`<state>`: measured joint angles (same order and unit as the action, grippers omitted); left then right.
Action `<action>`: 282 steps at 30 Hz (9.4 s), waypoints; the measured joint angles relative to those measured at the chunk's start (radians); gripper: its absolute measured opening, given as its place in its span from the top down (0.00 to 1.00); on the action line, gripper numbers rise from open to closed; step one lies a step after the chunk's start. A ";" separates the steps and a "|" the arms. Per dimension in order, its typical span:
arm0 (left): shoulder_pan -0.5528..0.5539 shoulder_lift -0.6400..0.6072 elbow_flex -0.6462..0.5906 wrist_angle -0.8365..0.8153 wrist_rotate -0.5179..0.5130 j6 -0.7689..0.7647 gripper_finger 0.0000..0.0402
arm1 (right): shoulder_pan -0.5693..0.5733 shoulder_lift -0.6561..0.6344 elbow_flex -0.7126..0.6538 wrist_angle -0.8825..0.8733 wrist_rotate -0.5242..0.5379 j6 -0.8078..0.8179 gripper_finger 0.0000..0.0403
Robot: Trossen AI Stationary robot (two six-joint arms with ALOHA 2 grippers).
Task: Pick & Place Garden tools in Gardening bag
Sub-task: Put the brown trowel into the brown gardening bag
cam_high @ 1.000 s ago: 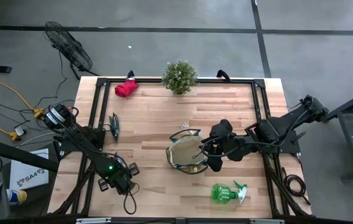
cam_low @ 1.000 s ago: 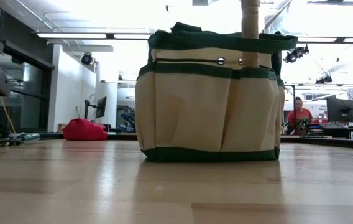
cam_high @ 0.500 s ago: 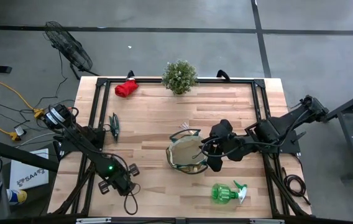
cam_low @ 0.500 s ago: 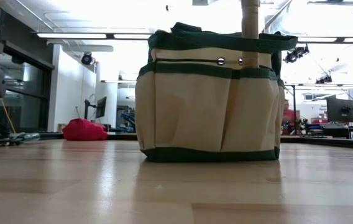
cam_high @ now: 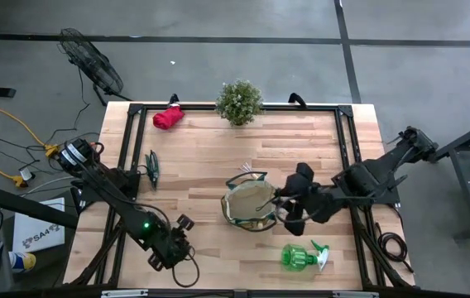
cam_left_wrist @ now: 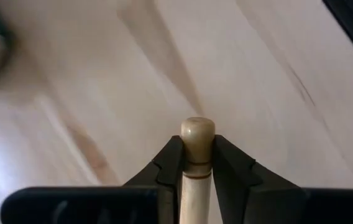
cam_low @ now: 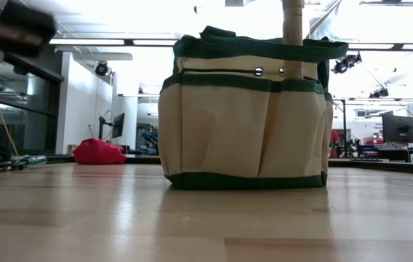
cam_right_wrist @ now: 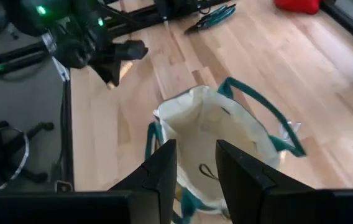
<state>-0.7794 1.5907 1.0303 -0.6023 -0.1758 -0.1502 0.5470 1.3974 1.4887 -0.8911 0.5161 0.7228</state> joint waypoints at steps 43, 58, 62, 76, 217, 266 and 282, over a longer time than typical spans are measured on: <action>0.197 0.028 0.255 0.876 -0.882 0.023 0.87 | -0.200 -0.855 -1.064 1.011 -0.434 -0.133 0.74; 0.173 0.284 0.598 0.906 -1.180 0.188 0.87 | -0.321 -0.948 -1.064 0.790 -0.438 -0.261 0.74; 0.155 0.378 0.721 0.906 -1.353 0.200 0.87 | -0.321 -0.948 -1.064 0.791 -0.443 -0.251 0.74; 0.144 0.534 0.896 0.907 -1.397 0.199 0.87 | -0.321 -0.942 -1.064 0.789 -0.441 -0.256 0.74; 0.256 0.572 0.856 -0.048 -1.306 -0.794 0.53 | -0.321 -0.940 -1.064 0.789 -0.441 -0.257 0.74; 0.151 0.438 0.851 -0.331 -0.709 -0.852 0.99 | -0.321 -0.940 -1.064 0.789 -0.441 -0.257 0.74; 0.145 0.519 0.851 -0.305 -0.785 -0.847 0.56 | -0.321 -0.941 -1.064 0.788 -0.440 -0.257 0.74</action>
<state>-0.6347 2.1101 1.8809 -0.9068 -0.9604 -0.9972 0.2265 0.4568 0.4252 -0.1029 0.0757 0.4659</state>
